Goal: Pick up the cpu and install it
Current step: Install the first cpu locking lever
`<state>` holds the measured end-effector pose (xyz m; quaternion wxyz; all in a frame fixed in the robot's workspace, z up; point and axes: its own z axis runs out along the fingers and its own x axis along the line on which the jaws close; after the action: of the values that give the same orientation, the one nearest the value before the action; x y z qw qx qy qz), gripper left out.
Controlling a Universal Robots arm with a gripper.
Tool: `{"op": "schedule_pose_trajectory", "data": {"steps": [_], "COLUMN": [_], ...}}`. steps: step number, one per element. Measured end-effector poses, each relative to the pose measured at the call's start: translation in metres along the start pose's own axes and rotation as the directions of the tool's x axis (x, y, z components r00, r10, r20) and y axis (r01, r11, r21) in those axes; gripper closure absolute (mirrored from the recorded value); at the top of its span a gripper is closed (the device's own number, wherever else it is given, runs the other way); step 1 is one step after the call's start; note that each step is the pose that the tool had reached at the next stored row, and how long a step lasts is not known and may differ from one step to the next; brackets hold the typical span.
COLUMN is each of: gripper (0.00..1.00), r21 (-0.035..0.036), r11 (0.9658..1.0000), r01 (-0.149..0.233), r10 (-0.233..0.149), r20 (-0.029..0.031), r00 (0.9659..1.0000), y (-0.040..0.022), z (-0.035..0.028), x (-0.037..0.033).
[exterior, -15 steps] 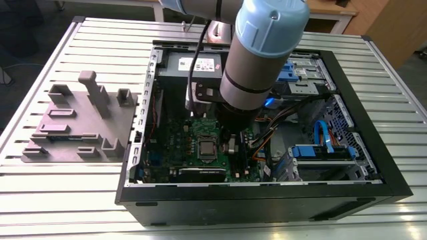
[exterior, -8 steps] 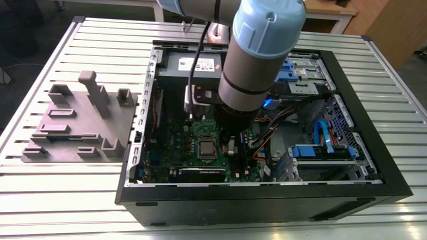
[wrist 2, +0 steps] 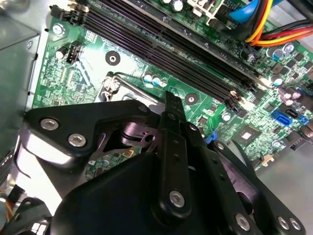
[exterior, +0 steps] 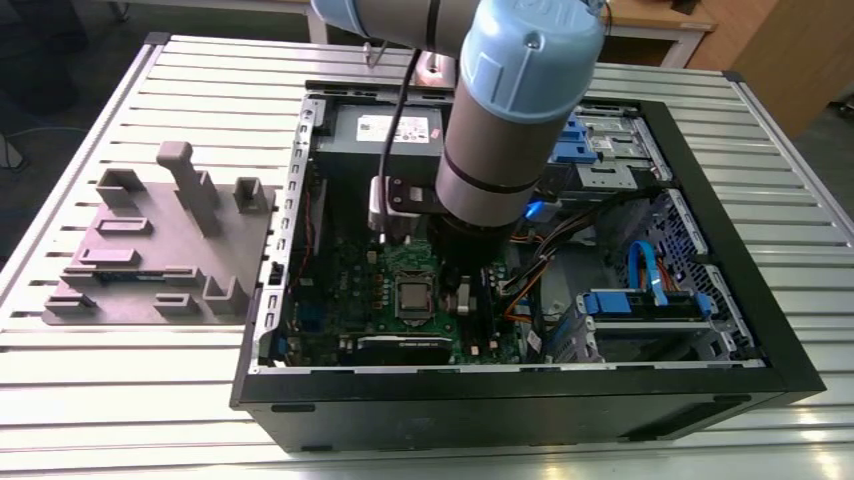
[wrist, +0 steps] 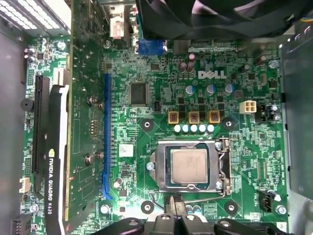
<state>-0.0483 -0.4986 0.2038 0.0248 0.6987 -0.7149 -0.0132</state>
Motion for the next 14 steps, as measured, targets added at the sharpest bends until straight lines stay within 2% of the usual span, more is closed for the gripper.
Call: {"op": "schedule_pose_trajectory", "data": {"steps": [3,14], "gripper": [0.89,0.89], "r21": [0.0035,0.0039], "r11": [1.0000,1.0000], "r01": [0.004,0.008], "r10": [-0.004,-0.008], "r20": [-0.0004,-0.0056], "r00": [1.0000,1.0000], "y": [-0.0001,-0.0004], "z": [0.0027,0.0079], "x": [0.0002,0.0014]}}
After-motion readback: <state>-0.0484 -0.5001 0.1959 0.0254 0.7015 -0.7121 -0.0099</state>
